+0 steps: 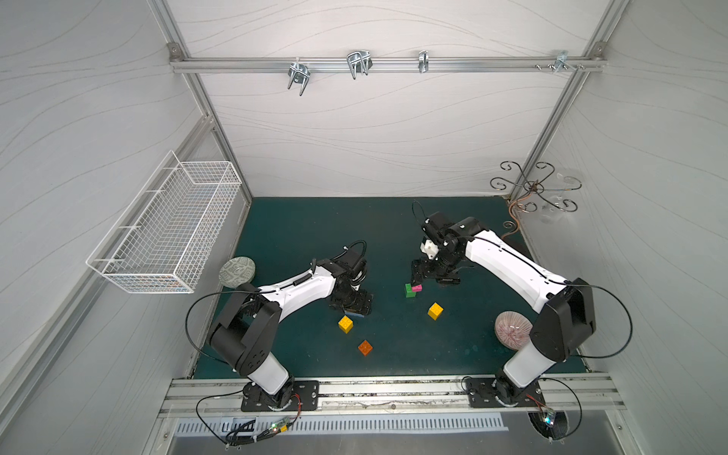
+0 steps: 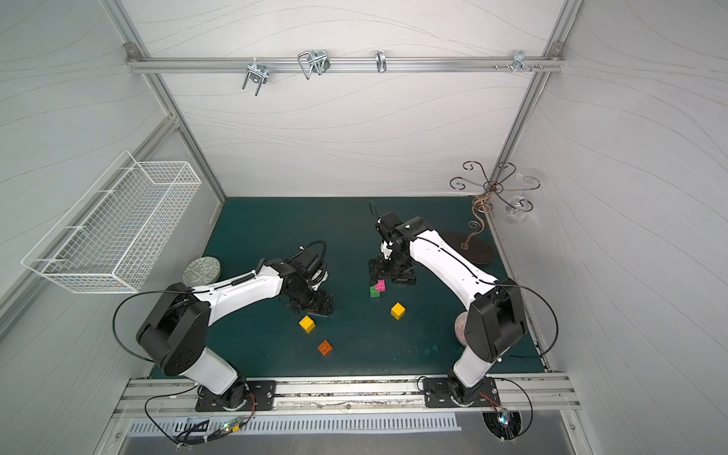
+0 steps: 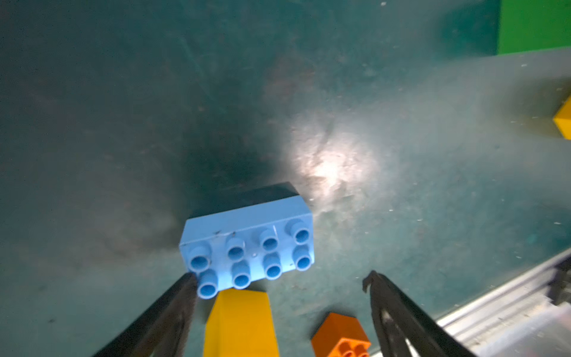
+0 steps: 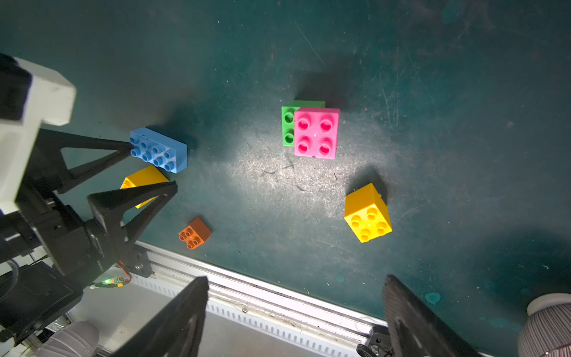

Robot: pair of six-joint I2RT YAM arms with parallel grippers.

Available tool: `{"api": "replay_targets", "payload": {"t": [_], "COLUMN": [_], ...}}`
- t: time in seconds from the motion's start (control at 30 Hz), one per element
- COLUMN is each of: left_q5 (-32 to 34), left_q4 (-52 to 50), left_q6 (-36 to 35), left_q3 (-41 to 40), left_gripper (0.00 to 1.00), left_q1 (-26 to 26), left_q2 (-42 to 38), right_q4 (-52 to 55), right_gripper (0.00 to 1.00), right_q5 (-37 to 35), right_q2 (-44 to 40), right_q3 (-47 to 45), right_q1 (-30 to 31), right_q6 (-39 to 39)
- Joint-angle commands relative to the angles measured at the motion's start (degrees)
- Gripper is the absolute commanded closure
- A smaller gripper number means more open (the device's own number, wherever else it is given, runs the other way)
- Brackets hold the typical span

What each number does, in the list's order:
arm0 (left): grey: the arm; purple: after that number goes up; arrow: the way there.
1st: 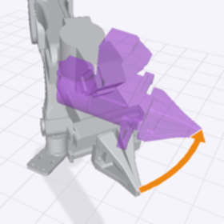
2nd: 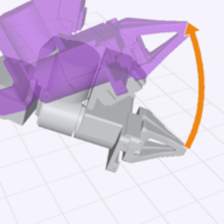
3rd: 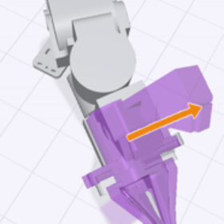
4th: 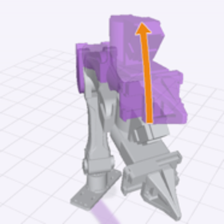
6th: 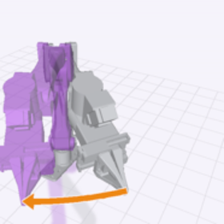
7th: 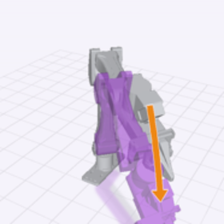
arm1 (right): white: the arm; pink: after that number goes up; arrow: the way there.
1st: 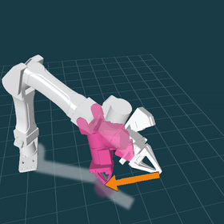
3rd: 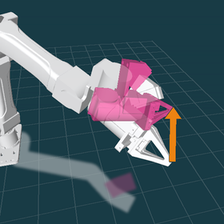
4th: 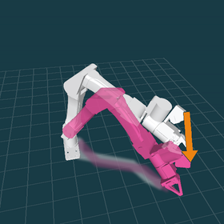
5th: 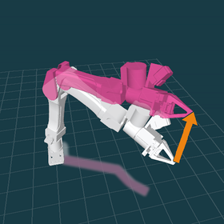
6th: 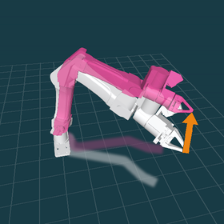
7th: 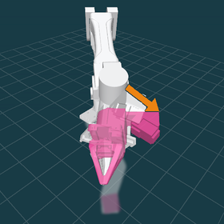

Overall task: Assemble the number 4 with lego
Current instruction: Adjust the lego brick at the center of the board.

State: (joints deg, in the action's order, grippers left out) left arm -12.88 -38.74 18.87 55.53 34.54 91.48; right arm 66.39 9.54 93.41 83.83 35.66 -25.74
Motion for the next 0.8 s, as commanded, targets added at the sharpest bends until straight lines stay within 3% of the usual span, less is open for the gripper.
{"api": "replay_targets", "payload": {"t": [0.0, 0.23, 0.4, 0.47, 0.63, 0.77], "left_q5": [-4.65, -10.15, -9.79, -6.59, 9.25, 15.21], "left_q4": [-0.82, 1.22, -0.45, -1.5, -3.08, -3.47], "left_q6": [2.27, 5.63, 5.87, 5.28, 3.49, 0.01], "left_q3": [1.42, 2.17, 5.14, 5.7, 4.16, 2.8], "left_gripper": [0.12, 0.12, 0.12, 0.13, 0.18, 0.25], "left_q1": [1.25, 6.21, 11.2, 11.92, 12.13, 12.43], "left_q2": [0.95, -1.03, -0.07, -1.45, -6.84, -6.63], "right_q4": [0.47, -0.21, -0.1, 0.14, -0.42, -1.44], "right_gripper": [0.1, 0.09, 0.08, 0.07, 0.06, 0.05], "right_q5": [0.31, 0.56, 0.68, 0.37, 0.22, 0.5], "right_q2": [-2.58, -3.84, -4.19, -4.58, -6.15, -7.27], "right_q3": [-0.72, -2.35, -2.03, -1.97, -3.42, -4.42], "right_q1": [-0.43, -0.54, -0.51, -0.53, -0.53, -0.56], "right_q6": [-0.63, -1.23, -1.6, -1.6, -1.99, -2.73]}}
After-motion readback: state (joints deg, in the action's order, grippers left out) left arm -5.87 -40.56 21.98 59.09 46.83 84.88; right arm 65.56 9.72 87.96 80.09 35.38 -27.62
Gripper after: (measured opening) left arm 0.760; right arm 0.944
